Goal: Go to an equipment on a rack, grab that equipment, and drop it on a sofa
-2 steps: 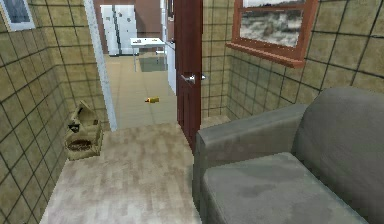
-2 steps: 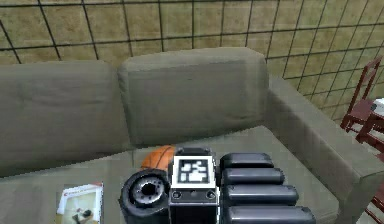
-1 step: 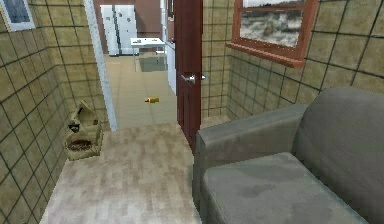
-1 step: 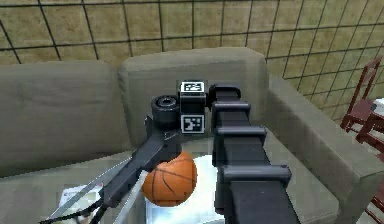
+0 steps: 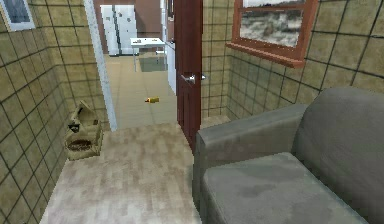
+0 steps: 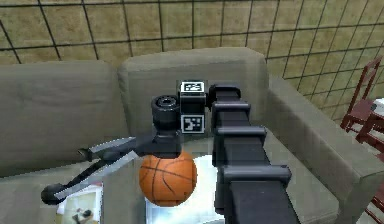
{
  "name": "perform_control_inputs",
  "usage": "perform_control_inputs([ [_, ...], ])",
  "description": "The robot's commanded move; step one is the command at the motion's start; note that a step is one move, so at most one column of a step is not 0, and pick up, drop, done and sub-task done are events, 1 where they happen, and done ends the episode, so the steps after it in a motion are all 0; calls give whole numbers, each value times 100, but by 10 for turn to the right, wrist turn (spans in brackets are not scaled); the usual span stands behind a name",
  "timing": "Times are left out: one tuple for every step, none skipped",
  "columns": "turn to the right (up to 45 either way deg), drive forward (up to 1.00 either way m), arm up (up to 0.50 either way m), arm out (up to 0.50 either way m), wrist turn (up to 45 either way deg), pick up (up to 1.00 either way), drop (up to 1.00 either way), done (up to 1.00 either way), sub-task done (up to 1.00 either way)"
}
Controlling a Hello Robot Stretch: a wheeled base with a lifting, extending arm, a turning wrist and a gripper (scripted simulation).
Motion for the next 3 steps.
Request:
perform_control_inputs([
  [0,0,0,0,450,0,0,0,0],
  [0,0,0,0,210,0,0,0,0],
  [0,0,-32,0,0,0,0,0,0],
])
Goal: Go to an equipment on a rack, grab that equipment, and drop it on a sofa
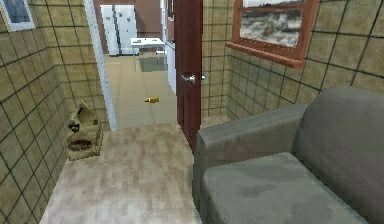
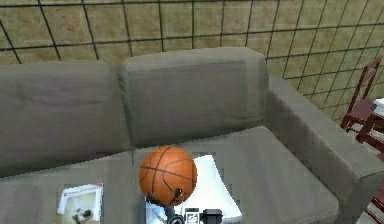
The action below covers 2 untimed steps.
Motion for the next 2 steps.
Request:
perform_control_inputs([
  [0,0,0,0,0,100,0,0,0],
  [0,0,10,0,0,0,0,0,0],
])
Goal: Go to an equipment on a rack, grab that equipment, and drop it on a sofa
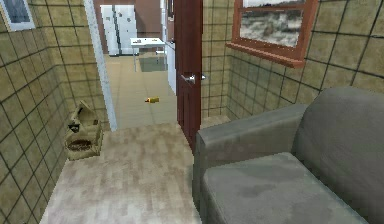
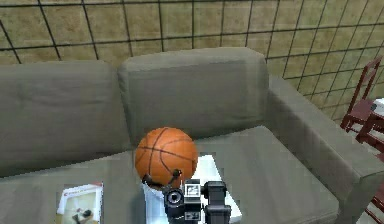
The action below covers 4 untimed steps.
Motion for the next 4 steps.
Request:
perform_control_inputs([
  [0,0,22,0,0,0,0,0,0],
  [0,0,0,0,-450,0,0,0,0],
  [0,0,0,0,-450,0,0,0,0],
  [0,0,0,0,-210,0,0,0,0],
])
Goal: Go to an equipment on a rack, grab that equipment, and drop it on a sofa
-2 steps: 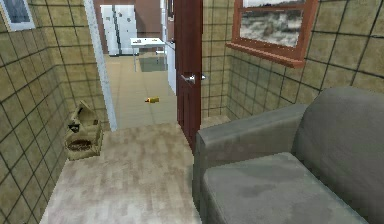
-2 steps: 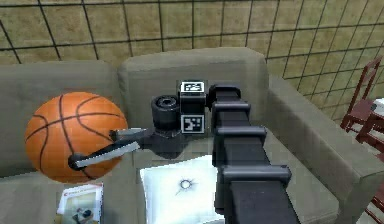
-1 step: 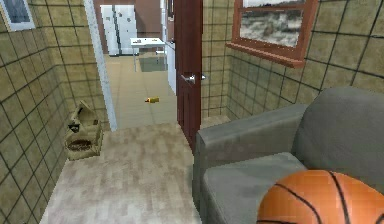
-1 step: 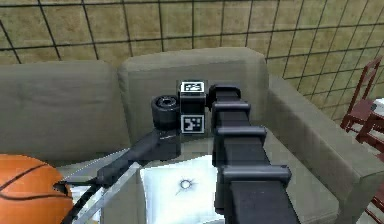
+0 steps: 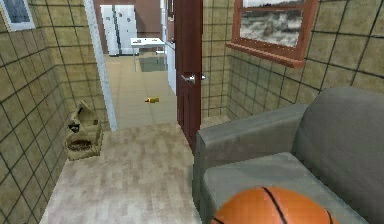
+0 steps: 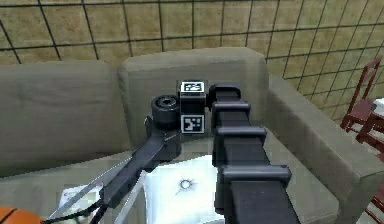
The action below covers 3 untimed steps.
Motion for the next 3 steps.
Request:
perform_control_inputs([
  [0,0,0,-14,0,0,0,0,0],
  [-450,0,0,0,0,0,0,0,0],
  [-450,0,0,0,0,0,0,0,0],
])
